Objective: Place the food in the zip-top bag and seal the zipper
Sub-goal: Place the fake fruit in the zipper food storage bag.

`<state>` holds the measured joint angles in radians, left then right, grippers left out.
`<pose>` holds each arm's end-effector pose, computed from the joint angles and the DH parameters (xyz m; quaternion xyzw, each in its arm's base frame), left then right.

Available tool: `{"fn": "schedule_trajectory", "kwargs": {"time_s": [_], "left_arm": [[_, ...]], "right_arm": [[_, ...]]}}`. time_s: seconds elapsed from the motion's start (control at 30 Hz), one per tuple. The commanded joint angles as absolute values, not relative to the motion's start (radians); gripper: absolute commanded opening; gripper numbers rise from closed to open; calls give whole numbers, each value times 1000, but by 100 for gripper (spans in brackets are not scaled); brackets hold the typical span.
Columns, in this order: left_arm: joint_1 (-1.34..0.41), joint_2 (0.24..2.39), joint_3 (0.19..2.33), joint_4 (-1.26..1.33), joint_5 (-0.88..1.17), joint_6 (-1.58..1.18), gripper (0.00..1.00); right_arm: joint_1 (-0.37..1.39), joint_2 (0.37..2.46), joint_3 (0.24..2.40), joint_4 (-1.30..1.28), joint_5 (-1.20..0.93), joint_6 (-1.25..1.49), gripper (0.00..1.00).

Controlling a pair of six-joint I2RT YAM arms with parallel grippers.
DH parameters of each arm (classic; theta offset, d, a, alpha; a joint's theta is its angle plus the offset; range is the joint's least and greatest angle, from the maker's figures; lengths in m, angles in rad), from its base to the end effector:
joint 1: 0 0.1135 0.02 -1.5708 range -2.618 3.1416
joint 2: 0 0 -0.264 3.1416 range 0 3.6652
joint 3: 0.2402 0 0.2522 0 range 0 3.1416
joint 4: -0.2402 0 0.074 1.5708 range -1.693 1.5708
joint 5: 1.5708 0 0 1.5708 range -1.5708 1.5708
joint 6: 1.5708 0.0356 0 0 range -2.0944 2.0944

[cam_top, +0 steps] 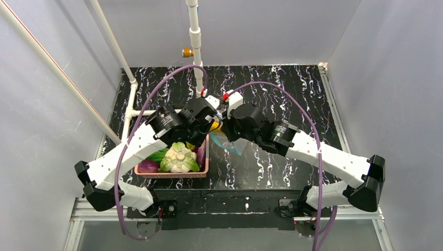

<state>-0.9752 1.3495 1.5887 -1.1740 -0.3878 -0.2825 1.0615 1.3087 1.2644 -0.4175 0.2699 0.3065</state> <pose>0.1510 -0.1989 0.4013 0.2597 0.8972 -0.0325 0.3558 0.1526 0.2538 0.3693 -0.2447 0.8092 0.2410 0.4766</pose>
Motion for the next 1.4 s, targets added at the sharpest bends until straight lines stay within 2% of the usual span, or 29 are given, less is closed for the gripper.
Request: {"fn": "schedule_trajectory", "kwargs": {"time_s": [0.0, 0.23, 0.47, 0.53, 0.67, 0.9, 1.1, 1.37], "left_arm": [[-975, 1359, 1650, -1190, -303, -411, 11], [-892, 1338, 1534, -1139, -156, -542, 10], [-838, 1227, 1399, -985, -145, -646, 15], [-839, 1246, 1397, -973, -120, -648, 19], [-838, 1307, 1418, -992, -102, -653, 20], [-838, 1299, 1402, -950, -106, -655, 30], [-838, 1268, 1373, -934, -96, -634, 46], [-840, 1216, 1373, -910, -63, -609, 57]], "right_arm": [[1097, 1277, 1213, -285, 307, 256, 1], [1145, 1258, 1100, -155, 359, 174, 1], [1146, 1258, 1063, -152, 309, 240, 1], [1144, 1257, 1064, -156, 283, 270, 1], [1146, 1262, 1085, -178, 267, 293, 1], [1144, 1290, 1101, -211, 268, 333, 1], [1125, 1280, 1153, -300, 229, 438, 1], [1082, 1287, 1216, -409, 154, 559, 1]]}}
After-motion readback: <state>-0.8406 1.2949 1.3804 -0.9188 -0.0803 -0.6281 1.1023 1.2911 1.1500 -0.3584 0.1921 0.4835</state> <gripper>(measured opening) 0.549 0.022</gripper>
